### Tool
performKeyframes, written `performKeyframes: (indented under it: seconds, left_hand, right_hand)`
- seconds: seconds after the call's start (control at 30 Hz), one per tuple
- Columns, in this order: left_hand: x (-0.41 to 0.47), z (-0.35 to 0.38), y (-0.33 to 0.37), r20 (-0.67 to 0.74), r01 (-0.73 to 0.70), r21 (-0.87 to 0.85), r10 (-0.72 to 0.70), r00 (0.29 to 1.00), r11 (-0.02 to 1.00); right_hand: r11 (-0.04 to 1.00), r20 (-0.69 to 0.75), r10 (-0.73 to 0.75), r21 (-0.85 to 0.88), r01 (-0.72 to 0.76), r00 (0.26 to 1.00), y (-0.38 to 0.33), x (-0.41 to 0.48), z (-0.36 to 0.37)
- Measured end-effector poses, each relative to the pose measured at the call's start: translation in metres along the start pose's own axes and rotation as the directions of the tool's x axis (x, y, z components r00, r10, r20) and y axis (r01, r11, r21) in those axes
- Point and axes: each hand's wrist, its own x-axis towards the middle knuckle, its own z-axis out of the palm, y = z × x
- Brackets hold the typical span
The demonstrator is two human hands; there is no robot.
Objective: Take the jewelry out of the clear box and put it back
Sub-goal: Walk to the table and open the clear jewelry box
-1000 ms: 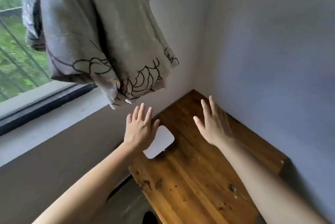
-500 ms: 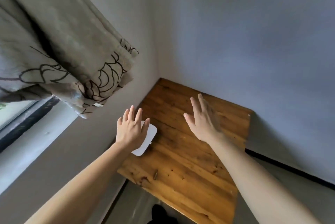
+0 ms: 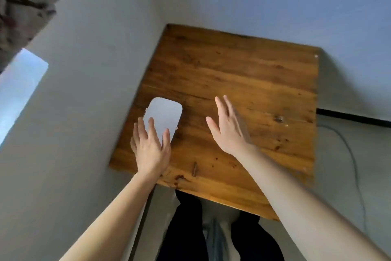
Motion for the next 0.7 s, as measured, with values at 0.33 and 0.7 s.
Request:
performKeyframes:
  seconds: [0.33, 0.7]
  left_hand:
    - [0.024, 0.104, -0.067, -0.235, 0.026, -0.407, -0.132, 0.963, 0.913]
    - [0.032, 0.123, -0.07, -0.484, -0.328, -0.524, 0.042, 0.874, 0.786]
  right_hand:
    - [0.949, -0.127, -0.027, 0.307, 0.065, 0.992, -0.025, 0.05, 0.139]
    - [0.897, -0.254, -0.032, 0.42, 0.14, 0.967, -0.007, 0.057, 0.161]
